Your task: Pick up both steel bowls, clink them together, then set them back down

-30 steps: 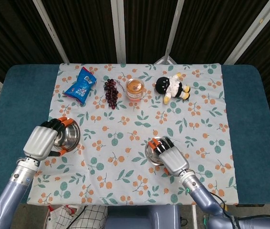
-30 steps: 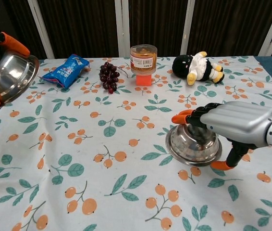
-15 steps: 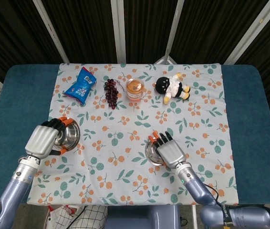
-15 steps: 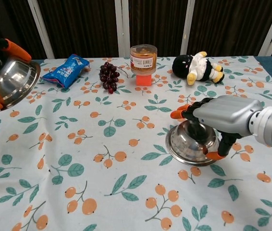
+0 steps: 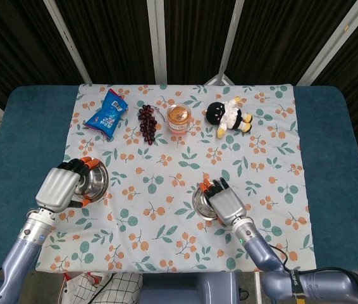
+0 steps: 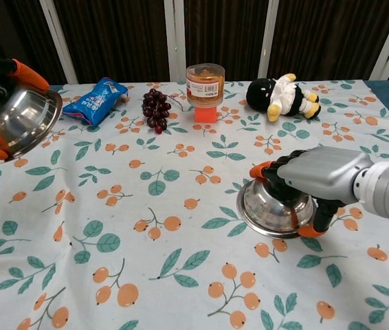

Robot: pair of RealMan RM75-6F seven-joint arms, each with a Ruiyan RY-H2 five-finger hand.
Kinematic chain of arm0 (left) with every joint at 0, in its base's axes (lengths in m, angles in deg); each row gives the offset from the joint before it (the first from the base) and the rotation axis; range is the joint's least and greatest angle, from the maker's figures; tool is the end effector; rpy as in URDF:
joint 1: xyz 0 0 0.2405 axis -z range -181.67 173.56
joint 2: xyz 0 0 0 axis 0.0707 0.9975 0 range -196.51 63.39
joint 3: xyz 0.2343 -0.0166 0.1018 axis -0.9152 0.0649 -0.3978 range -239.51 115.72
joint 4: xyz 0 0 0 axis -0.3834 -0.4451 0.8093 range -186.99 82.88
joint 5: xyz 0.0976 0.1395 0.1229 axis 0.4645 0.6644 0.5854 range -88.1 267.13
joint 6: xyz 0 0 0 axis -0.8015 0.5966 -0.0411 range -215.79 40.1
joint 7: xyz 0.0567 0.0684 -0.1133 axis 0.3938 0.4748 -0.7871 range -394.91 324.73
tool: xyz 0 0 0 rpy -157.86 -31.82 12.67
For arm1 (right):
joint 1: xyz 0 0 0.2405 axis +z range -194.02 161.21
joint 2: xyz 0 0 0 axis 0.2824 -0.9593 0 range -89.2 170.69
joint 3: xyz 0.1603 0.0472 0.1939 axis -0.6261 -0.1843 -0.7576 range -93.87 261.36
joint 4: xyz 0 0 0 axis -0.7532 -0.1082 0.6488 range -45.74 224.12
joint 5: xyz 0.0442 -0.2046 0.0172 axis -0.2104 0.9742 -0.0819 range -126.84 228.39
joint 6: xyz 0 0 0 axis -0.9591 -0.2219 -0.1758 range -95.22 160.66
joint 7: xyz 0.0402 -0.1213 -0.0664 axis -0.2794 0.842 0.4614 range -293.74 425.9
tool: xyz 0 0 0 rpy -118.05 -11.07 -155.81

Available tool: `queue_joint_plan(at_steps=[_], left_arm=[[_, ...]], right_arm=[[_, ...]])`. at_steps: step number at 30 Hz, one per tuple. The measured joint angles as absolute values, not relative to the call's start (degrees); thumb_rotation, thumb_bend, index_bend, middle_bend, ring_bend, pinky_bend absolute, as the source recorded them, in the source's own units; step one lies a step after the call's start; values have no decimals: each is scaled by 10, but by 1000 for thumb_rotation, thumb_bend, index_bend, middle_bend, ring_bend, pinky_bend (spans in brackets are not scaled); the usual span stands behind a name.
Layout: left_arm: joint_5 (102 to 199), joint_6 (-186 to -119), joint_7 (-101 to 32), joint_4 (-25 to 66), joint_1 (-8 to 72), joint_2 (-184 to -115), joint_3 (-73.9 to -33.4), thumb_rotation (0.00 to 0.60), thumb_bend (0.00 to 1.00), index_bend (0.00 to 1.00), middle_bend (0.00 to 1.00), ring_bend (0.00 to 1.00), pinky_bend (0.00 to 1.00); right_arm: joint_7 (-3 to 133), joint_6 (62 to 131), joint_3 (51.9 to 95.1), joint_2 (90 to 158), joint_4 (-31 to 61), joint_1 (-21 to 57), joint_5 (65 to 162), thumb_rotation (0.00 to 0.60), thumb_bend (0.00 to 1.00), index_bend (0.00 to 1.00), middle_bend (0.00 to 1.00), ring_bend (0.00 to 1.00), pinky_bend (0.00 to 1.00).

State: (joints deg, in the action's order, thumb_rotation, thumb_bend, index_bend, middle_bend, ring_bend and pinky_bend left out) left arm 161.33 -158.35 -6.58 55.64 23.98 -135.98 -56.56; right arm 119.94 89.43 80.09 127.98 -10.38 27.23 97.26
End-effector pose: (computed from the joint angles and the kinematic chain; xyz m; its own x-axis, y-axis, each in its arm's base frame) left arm -0.1847 0.2711 0.0873 0.5278 0.1064 0.8427 0.8281 -0.2854 -0.4826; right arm -0.1464 -0.2863 -0.0378 0.7408 -0.3359 0.5817 -0.6669 -0.4713 0.5771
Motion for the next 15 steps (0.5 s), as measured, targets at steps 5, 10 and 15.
queue_joint_plan(at_steps=[5, 10, 15], left_arm=[[1608, -1579, -75, 548, 240, -1359, -564, 600, 379, 447, 616, 489, 663], [1611, -1577, -83, 544, 239, -1357, -564, 600, 379, 447, 617, 489, 663], [1620, -1577, -86, 544, 238, -1358, -567, 600, 386, 449, 618, 489, 663]], right_arm=[[1202, 905, 807, 1283, -102, 280, 964, 600, 317, 193, 245, 256, 432], [1210, 923, 813, 1285, -105, 284, 960, 600, 318, 671, 624, 640, 791], [1220, 948, 819, 1286, -114, 287, 963, 600, 319, 928, 838, 846, 962]])
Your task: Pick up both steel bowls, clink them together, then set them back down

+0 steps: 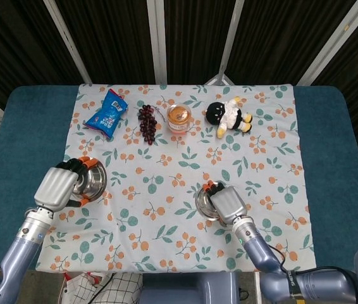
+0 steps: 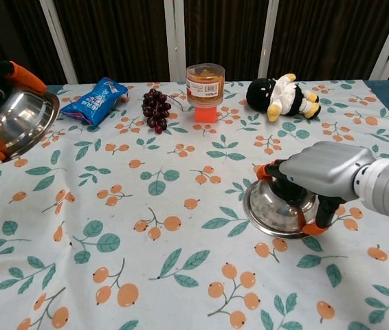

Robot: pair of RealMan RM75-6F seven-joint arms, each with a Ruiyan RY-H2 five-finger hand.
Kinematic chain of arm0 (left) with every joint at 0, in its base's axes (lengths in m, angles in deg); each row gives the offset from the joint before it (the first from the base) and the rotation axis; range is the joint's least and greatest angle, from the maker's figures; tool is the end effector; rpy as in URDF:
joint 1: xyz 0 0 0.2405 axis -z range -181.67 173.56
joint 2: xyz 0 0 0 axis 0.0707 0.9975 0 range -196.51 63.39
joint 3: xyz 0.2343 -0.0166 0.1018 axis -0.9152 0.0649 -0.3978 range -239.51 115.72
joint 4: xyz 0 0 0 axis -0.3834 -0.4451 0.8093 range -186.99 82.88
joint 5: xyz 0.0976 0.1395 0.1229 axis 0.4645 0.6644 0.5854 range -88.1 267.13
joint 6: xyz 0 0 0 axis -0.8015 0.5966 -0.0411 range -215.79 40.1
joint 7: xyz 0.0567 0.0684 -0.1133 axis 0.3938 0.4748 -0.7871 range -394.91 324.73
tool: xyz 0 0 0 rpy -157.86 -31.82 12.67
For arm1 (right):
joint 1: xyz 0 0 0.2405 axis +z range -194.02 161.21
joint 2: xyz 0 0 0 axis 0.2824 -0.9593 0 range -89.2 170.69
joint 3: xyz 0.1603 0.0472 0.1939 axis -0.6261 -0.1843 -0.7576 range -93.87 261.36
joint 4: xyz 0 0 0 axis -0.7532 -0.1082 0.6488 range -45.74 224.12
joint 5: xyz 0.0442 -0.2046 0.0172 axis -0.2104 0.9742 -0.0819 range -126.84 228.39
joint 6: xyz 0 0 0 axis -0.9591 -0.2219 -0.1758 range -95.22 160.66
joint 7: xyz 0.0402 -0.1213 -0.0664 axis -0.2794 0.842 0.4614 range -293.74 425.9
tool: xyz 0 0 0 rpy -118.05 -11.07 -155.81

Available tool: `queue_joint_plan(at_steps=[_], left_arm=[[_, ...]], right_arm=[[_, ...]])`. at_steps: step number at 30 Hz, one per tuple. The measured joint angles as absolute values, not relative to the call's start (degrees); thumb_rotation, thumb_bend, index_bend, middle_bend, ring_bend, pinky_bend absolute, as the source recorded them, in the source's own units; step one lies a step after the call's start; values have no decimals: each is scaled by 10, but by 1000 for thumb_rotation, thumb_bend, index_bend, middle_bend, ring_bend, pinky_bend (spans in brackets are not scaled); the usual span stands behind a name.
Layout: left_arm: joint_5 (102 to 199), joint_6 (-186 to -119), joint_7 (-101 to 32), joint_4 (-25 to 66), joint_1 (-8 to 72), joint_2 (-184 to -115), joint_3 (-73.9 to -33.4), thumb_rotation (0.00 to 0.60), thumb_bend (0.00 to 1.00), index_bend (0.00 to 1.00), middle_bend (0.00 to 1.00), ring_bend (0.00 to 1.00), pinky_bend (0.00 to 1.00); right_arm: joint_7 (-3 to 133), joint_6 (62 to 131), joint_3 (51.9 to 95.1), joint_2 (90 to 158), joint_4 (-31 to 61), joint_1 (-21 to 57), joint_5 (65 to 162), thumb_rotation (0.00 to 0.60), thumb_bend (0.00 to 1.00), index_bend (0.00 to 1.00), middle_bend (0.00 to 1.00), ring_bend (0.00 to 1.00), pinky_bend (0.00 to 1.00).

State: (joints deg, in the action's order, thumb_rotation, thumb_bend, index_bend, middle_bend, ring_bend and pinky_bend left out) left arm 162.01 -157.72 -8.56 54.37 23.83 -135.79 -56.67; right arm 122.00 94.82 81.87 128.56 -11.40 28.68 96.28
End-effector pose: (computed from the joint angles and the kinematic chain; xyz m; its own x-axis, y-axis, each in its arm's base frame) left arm -0.1896 0.2725 0.0877 0.5221 0.1130 0.8454 0.8318 -0.2867 -0.4753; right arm -0.1433 -0.2856 -0.0340 0.7642 -0.2939 0.5741 -0.6405 -0.4503 0.6220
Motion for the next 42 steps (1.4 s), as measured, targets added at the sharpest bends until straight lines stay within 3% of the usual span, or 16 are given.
queue_joint_plan(at_steps=[4, 13, 22, 35, 42], left_arm=[[1635, -1580, -96, 537, 238, -1363, -568, 600, 392, 454, 625, 489, 664], [1722, -1606, -192, 484, 234, -1399, -572, 600, 396, 458, 630, 489, 663], [1819, -1674, -252, 449, 231, -1448, -569, 600, 408, 446, 622, 489, 660], [1887, -1725, -284, 401, 245, -1534, -553, 600, 414, 447, 621, 489, 658], [1897, -1719, -282, 381, 260, -1565, -549, 600, 414, 453, 624, 489, 658]], right_arm=[[1212, 962, 819, 1278, -125, 284, 975, 600, 333, 996, 905, 909, 1000], [1102, 978, 806, 1237, -171, 258, 1033, 600, 335, 1000, 968, 972, 1000], [850, 971, 756, 1171, -235, 214, 1071, 600, 336, 1000, 979, 985, 1000], [265, 716, 609, 1043, -270, 153, 1044, 600, 363, 1000, 987, 1000, 1000], [147, 607, 559, 1036, -274, 133, 1055, 600, 369, 1000, 987, 1000, 1000]])
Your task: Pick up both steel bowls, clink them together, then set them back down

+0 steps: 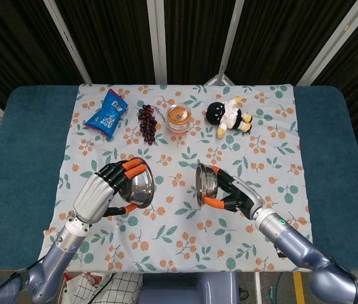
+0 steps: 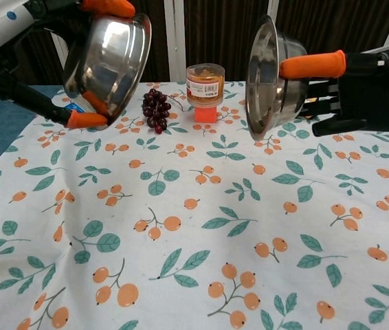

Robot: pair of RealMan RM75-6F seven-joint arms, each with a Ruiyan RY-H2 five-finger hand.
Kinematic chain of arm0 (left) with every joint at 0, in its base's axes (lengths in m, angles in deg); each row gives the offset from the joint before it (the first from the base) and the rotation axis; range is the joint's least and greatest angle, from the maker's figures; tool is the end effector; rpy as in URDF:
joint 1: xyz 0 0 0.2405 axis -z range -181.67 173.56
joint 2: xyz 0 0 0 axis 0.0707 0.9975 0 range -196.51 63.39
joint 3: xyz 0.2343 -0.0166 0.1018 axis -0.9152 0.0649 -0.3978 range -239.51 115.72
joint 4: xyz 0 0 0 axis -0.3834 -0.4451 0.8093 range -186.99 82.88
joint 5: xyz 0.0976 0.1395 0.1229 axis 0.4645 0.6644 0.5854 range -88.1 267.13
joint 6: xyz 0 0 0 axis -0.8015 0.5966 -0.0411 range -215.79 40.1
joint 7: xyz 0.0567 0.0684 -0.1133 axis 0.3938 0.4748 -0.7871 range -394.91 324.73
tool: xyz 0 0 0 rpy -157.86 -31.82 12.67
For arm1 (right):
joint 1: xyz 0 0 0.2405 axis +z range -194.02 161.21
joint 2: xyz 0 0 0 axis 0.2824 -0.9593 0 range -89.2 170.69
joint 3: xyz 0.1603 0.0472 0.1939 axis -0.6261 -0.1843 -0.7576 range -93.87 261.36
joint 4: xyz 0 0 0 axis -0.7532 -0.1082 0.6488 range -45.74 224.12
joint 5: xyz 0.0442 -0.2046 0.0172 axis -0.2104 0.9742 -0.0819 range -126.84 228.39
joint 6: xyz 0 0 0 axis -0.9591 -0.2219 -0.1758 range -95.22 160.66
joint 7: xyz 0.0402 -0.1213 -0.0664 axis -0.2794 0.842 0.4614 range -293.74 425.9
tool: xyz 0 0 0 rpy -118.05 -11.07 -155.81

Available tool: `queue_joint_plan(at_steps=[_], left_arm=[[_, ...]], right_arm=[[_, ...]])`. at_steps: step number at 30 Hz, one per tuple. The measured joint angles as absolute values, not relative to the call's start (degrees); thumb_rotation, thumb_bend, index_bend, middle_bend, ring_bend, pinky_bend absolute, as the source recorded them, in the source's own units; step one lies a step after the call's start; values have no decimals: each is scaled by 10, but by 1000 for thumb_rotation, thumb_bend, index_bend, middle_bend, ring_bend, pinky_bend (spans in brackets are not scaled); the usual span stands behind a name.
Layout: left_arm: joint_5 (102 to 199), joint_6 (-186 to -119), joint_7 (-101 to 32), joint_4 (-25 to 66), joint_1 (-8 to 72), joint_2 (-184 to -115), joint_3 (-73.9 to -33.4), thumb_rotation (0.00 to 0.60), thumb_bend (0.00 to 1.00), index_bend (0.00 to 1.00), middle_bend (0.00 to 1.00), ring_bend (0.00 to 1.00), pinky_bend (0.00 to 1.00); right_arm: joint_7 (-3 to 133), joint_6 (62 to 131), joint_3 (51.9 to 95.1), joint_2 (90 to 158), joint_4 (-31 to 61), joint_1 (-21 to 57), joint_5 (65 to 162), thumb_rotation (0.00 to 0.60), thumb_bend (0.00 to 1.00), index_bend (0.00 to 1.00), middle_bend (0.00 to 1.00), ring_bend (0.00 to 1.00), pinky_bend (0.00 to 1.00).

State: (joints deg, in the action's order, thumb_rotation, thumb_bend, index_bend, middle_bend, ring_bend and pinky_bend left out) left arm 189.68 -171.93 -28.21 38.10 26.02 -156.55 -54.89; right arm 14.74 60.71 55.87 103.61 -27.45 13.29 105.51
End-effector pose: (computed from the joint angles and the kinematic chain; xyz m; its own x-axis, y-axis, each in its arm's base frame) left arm -0.1154 0.2602 0.0348 0.0947 -0.1029 0.9902 0.7580 -0.6373 -0.1387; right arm -0.1115 -0.2914 0.0764 -0.7823 -0.5353 0.3187 -0.5709 0.4112 -0.7106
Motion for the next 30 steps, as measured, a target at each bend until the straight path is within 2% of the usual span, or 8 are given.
queue_joint_plan(at_steps=[7, 15, 30], left_arm=[[1899, -1719, -295, 387, 266, -1579, -547, 600, 414, 458, 628, 489, 658], [1898, -1701, -286, 380, 277, -1602, -551, 600, 414, 459, 629, 489, 658], [1898, -1686, -288, 370, 292, -1645, -556, 600, 414, 461, 630, 489, 658]], right_arm=[[149, 601, 567, 1059, -286, 148, 1042, 600, 369, 1000, 987, 1000, 1000], [184, 637, 580, 1085, -303, 180, 995, 600, 369, 1000, 987, 1000, 1000], [248, 670, 599, 1082, -353, 227, 924, 600, 374, 1000, 987, 1000, 1000]])
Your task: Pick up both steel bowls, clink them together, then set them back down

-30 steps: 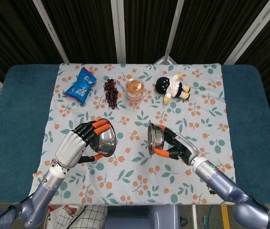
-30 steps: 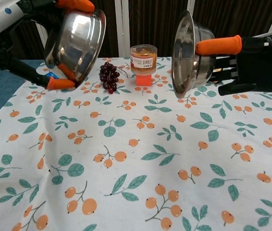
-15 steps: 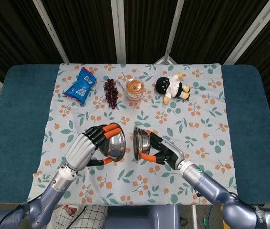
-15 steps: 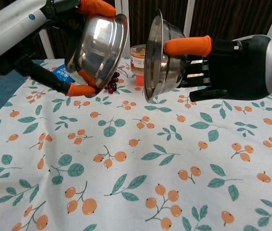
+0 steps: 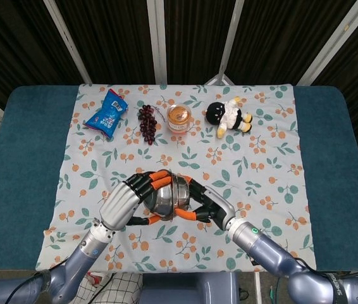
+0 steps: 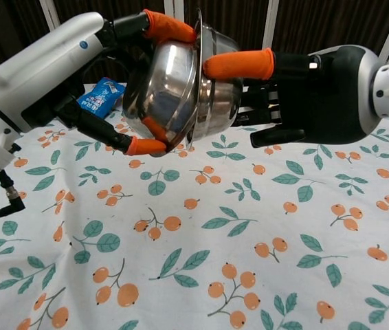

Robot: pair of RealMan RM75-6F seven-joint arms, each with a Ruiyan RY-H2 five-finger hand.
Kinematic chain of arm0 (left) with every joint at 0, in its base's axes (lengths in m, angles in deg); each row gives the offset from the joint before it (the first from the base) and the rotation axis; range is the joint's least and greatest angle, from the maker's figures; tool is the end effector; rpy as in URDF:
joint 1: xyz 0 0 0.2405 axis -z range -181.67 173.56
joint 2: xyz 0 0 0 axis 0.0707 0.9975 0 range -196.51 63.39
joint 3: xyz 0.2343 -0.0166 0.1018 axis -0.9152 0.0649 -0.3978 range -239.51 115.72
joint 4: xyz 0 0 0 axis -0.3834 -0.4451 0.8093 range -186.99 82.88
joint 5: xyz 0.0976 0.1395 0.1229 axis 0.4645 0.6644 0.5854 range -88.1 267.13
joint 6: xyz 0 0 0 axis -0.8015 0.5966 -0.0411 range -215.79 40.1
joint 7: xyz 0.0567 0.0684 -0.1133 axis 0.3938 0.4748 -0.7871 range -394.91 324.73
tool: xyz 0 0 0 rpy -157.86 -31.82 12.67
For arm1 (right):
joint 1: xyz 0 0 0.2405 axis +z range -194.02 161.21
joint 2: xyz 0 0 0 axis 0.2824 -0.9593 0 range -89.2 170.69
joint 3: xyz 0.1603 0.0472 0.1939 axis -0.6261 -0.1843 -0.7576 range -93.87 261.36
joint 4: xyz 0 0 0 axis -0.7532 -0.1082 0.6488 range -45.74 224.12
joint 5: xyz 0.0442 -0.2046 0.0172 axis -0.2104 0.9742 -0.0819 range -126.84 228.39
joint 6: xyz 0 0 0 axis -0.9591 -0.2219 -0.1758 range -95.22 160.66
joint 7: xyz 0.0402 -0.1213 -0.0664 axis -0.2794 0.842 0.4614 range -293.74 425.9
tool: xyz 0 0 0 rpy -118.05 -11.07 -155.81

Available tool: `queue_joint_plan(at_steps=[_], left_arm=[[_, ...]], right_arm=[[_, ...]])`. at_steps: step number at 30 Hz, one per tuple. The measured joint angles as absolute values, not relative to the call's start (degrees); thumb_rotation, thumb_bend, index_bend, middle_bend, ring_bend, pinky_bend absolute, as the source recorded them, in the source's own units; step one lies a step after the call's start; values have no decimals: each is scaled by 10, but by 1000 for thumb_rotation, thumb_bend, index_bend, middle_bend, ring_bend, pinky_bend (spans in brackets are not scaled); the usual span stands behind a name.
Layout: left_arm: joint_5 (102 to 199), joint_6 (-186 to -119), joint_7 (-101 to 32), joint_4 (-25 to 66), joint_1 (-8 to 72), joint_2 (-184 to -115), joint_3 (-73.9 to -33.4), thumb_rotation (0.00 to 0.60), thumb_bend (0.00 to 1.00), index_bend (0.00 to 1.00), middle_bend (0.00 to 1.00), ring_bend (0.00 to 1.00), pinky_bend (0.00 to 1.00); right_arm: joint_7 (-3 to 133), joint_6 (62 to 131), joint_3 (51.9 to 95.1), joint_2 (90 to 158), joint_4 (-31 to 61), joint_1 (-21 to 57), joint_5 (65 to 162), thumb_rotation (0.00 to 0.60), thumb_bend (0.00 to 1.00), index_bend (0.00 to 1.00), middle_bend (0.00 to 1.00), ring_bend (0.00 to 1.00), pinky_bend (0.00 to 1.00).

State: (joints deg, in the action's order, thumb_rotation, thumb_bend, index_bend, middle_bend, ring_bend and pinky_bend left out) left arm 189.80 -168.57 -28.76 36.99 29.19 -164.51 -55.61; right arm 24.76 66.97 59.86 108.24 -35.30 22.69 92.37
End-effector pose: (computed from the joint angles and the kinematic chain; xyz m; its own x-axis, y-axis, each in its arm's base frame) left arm -0.0790 0.2486 -0.0066 0.0292 0.0166 0.9994 0.7240 -0.6898 -0.0097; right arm -0.0533 -0.2661 0.0484 -0.7645 -0.6099 0.2086 -0.5525 0.4533 -0.6995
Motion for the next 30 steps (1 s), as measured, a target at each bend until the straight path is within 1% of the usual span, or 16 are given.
queue_joint_plan(at_steps=[6, 15, 22, 30], left_arm=[[1901, -1677, -273, 368, 297, -1664, -561, 600, 415, 461, 630, 489, 658], [1931, -1696, -253, 391, 291, -1653, -577, 600, 415, 460, 630, 489, 658], [1953, -1711, -242, 413, 277, -1624, -596, 600, 418, 460, 630, 489, 658], [1966, -1719, -235, 435, 270, -1598, -600, 600, 420, 461, 630, 489, 658]], right_arm=[[262, 666, 604, 1068, -371, 233, 917, 600, 375, 1000, 987, 1000, 1000], [246, 657, 595, 1043, -362, 217, 916, 600, 376, 1000, 987, 1000, 1000], [211, 608, 577, 1029, -336, 193, 943, 600, 376, 1000, 987, 1000, 1000], [168, 551, 551, 1024, -287, 163, 981, 600, 376, 1000, 987, 1000, 1000]])
